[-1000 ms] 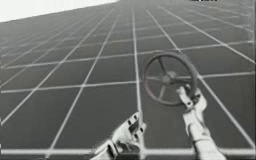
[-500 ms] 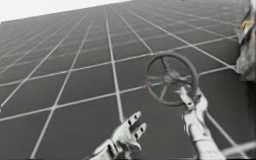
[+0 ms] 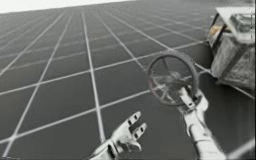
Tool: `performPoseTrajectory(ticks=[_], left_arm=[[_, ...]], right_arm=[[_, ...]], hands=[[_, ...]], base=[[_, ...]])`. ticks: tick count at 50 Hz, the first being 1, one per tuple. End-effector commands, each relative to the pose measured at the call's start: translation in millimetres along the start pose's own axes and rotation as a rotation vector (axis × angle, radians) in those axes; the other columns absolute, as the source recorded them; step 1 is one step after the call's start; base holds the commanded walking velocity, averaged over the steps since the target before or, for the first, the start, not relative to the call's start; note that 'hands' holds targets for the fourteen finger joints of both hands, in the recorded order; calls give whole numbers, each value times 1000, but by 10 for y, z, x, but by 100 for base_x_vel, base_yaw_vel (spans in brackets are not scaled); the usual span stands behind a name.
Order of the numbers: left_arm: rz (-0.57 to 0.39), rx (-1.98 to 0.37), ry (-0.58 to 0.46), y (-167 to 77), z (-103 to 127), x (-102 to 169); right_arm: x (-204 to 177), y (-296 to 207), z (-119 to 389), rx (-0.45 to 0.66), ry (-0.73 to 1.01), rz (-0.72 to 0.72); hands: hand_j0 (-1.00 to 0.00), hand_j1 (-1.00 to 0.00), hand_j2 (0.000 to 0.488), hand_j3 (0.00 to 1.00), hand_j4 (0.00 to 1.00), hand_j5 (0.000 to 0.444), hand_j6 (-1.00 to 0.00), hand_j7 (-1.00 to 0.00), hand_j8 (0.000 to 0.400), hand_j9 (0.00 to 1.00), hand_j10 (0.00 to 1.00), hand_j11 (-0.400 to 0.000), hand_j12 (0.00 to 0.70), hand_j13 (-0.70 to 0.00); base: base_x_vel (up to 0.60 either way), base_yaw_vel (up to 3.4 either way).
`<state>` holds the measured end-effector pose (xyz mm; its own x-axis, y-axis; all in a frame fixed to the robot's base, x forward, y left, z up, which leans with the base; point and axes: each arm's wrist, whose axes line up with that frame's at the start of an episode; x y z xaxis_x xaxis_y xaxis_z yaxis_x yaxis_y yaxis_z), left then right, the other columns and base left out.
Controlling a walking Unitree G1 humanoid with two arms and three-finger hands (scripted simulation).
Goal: Pick up and drop off the object
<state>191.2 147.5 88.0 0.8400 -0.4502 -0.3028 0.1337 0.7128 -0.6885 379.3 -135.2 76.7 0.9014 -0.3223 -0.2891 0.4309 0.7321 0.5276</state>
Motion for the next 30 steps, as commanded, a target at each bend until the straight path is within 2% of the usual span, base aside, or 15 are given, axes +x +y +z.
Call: performPoseTrajectory(ticks=[1,30], left_arm=[[1,-13,-11,32,-4,-26],[1,-13,-11,32,-4,-26]], right_arm=[[-18,139,38,2,-20,42],[-18,139,38,2,-20,42]], hands=[[0,0,0,1000,1000,0,0,0,0,1000,1000,-400,0,-700],[0,0,0,1000,1000,0,0,0,0,1000,1000,-400,0,-700]], base=[[48,-26],[50,-19]])
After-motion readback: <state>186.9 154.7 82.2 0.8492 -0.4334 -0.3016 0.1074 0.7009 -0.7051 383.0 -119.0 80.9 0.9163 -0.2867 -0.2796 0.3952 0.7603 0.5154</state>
